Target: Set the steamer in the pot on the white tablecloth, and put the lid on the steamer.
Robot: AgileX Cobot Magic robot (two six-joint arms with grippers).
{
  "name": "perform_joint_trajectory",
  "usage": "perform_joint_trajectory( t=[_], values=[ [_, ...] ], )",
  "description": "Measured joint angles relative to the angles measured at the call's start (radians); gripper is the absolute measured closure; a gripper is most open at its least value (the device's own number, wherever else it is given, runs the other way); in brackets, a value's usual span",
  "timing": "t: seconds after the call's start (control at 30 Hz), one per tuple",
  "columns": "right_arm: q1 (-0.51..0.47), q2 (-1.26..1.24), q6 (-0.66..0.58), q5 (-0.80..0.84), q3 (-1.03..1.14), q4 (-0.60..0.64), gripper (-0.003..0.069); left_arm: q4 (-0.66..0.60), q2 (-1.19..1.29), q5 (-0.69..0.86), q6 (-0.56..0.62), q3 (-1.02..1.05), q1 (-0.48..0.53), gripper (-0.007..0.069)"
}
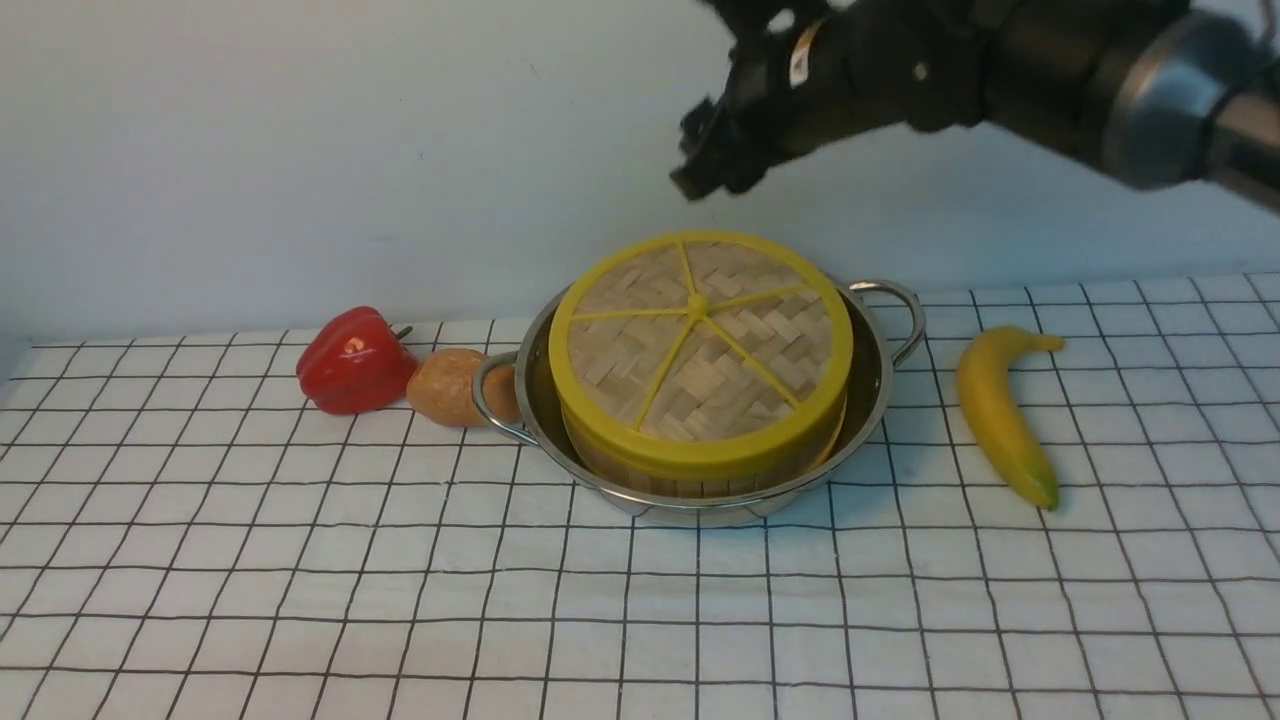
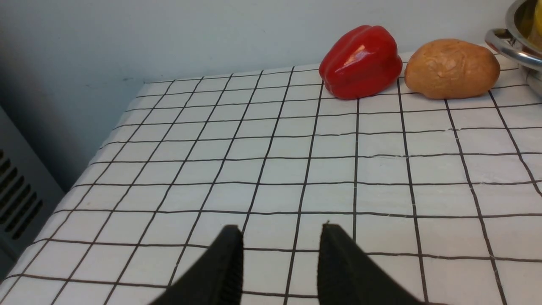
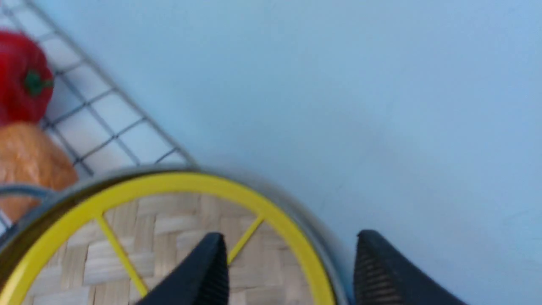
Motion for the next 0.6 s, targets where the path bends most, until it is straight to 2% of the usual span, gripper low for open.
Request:
perform_joint_trajectory(
  t=[0.07, 0.1, 0.2, 0.33, 0.5, 0.6],
  values=[
    [0.0, -0.056, 0.073, 0.0, 0.0, -0.042, 0.0466, 0.0, 0.0, 0.0, 0.0, 0.0, 0.0, 0.0382],
    [0.0, -0.094, 0.124, 0.001, 0.0, -0.056, 0.0573, 0.0, 0.0, 0.0, 0.0, 0.0, 0.0, 0.0382],
    [0.0, -0.148, 0.202, 0.002, 0.0, -0.058, 0.0664, 0.0, 0.0, 0.0, 0.0, 0.0, 0.0, 0.0382],
    [0.0, -0.195, 0.284, -0.022, 0.0, -0.057, 0.0671, 0.0, 0.0, 0.0, 0.0, 0.0, 0.0, 0.0382],
    [0.0, -0.208, 0.302, -0.011, 0.0, -0.033, 0.0671, 0.0, 0.0, 0.0, 0.0, 0.0, 0.0, 0.0382],
    [-0.003, -0.227, 0.315, 0.157, 0.001, -0.027, 0.067, 0.0, 0.0, 0.0, 0.0, 0.0, 0.0, 0.0382]
  ],
)
